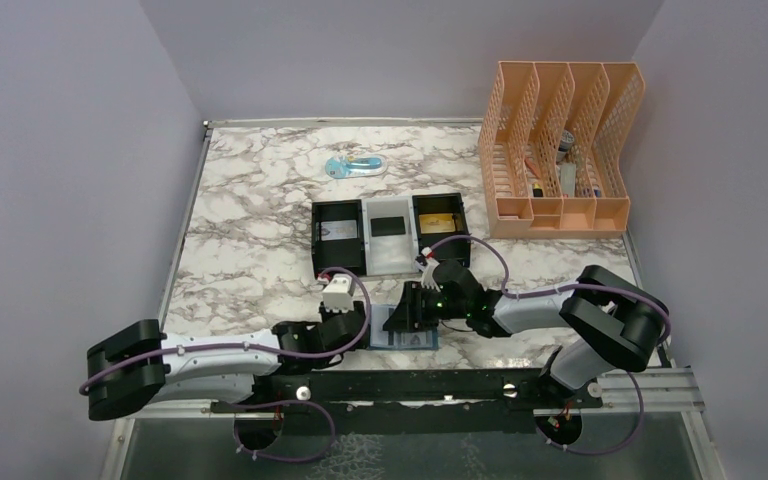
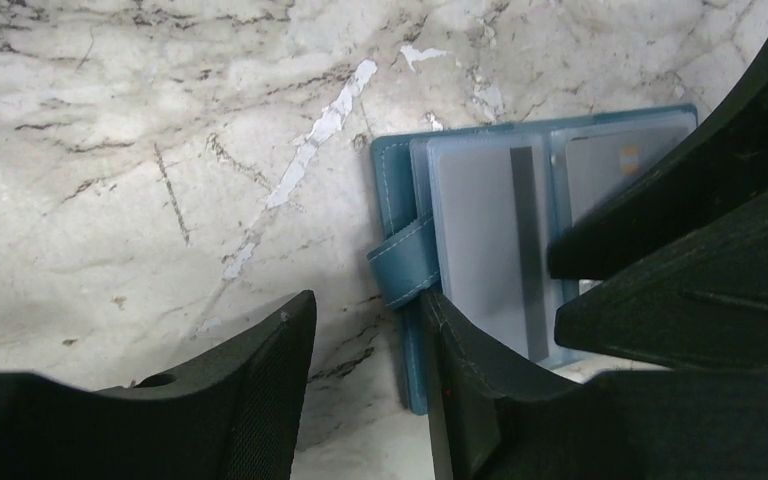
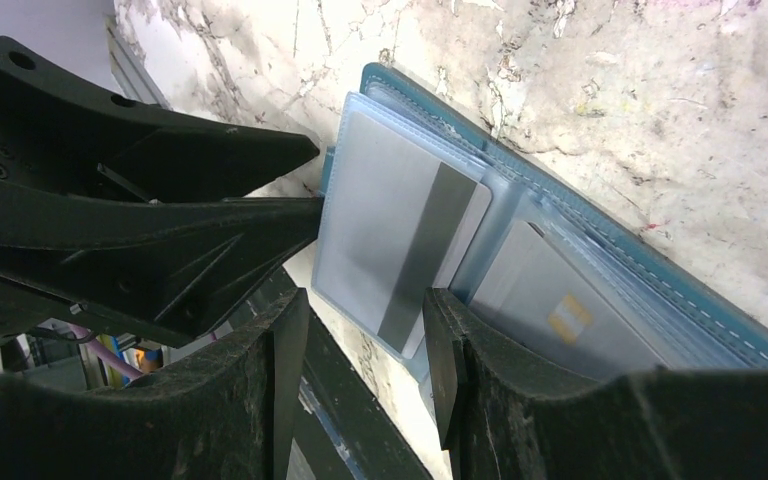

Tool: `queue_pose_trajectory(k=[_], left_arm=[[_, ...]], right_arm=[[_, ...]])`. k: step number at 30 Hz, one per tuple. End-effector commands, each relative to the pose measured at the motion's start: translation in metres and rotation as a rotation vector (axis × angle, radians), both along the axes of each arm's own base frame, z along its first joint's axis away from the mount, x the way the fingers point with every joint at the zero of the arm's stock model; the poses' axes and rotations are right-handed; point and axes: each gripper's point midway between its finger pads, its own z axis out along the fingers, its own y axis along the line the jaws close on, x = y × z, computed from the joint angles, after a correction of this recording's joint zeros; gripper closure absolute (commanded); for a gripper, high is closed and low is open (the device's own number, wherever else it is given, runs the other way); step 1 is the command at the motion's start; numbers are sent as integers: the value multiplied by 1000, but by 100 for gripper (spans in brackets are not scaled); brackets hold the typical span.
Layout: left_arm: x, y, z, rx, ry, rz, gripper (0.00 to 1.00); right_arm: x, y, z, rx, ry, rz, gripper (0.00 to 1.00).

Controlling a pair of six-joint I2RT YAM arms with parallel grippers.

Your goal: Take the credit cards out of the card holder

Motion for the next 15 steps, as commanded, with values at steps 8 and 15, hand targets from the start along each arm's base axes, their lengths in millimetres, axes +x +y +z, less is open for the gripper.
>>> queue_pose_trajectory(k=[8,15], left_arm=[[18,39,-21,99,-13,284,63],[14,51,-20,38,4,346,61]], right_arm=[[-1,-7,-15,-48,11,-25,53],[0,-6,-12,-43,3,-20,53]])
